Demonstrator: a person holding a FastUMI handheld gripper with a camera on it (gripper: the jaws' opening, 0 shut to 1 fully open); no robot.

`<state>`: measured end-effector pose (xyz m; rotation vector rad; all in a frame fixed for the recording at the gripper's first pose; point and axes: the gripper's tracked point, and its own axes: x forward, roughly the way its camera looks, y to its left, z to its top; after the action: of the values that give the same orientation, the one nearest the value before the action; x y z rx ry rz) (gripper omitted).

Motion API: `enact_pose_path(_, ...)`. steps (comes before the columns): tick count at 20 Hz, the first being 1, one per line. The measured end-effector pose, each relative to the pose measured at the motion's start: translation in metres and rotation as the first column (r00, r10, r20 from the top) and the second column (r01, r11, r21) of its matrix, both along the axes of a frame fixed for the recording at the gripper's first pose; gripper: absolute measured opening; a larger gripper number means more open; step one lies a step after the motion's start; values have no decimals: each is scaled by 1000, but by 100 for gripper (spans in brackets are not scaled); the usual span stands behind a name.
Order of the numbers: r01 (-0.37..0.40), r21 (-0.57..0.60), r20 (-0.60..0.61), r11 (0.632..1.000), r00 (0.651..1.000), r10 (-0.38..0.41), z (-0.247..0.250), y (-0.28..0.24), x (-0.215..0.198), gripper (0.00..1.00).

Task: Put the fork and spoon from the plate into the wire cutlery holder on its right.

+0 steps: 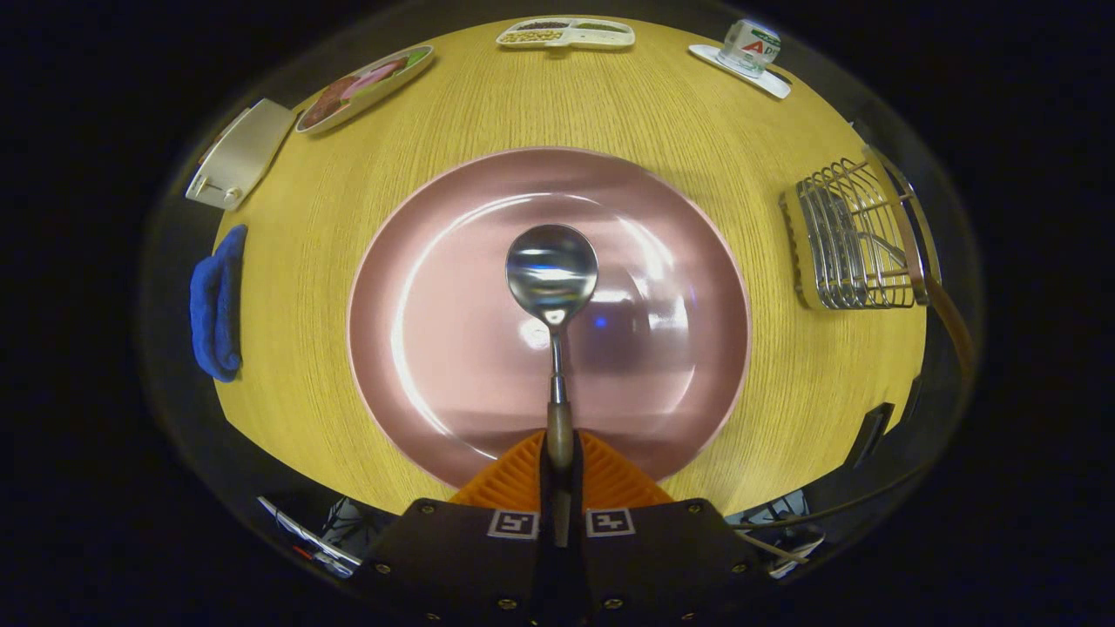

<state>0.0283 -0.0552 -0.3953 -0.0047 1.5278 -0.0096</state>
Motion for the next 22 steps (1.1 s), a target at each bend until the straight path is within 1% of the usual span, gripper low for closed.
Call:
enact_pose_path(4,24,7,22,1000,999,-24,2,-1,6,6)
enact_pose_path(5,31,6,21,999,999,-32,4,-2,5,1)
enact_pose_path(13,43,-26,40,999,998,-42,25,-7,18,1)
enact_pose_path(22,59,-88,99,994,994,-50,70,-21,45,1)
